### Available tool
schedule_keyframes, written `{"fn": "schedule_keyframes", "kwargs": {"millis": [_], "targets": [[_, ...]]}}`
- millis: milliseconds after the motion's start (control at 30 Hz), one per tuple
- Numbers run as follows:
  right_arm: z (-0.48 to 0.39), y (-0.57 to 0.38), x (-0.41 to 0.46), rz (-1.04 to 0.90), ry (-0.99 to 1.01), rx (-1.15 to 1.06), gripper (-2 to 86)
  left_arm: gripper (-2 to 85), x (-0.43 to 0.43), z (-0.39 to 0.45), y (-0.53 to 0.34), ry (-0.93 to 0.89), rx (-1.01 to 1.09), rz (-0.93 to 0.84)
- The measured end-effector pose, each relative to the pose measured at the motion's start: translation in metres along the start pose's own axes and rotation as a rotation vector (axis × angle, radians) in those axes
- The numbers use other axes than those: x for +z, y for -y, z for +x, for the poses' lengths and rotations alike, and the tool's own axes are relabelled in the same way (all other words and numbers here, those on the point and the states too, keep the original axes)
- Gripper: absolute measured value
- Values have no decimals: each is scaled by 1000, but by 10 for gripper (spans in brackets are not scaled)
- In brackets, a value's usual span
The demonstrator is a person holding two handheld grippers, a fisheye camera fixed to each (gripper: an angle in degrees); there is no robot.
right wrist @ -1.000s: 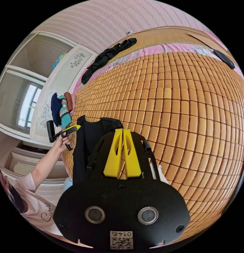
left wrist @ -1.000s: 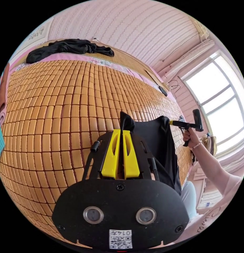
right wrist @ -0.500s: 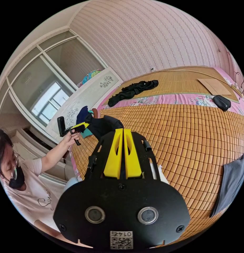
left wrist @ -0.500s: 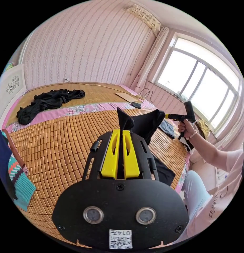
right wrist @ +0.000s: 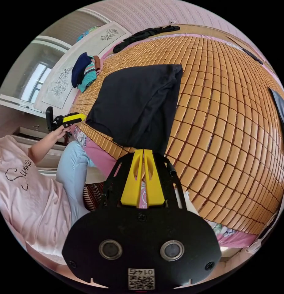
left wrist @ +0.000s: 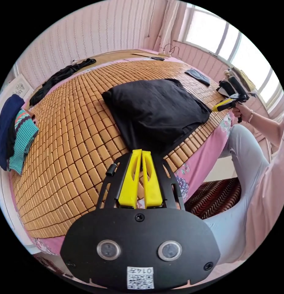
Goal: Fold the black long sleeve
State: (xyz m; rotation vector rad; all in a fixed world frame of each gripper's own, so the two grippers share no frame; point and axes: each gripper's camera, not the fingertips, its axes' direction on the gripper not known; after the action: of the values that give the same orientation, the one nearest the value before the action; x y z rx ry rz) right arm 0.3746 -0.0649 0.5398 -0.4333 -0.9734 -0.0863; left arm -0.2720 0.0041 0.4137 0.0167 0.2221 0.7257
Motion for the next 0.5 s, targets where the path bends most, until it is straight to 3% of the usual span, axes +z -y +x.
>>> {"fn": "schedule_keyframes", "kwargs": {"millis": [167,300,333,367,500], "targets": [[-45,25,14,45,-60,-86,-3,43,4,3,17,-93,-153,111],[-76,47,66,-31,-220,-140,-3,90,50,12,27,-106,-262,34],[-77,48,75,-58,-237,-133,-4,78,69,15,24,-68,-267,-35],[-76,50,94,-134,-273,-115,-4,53,70,21,16,-38,-221,45],[-83,48,111,-136,-290,-145,-5,1,62,24,5,-37,-181,27]]}}
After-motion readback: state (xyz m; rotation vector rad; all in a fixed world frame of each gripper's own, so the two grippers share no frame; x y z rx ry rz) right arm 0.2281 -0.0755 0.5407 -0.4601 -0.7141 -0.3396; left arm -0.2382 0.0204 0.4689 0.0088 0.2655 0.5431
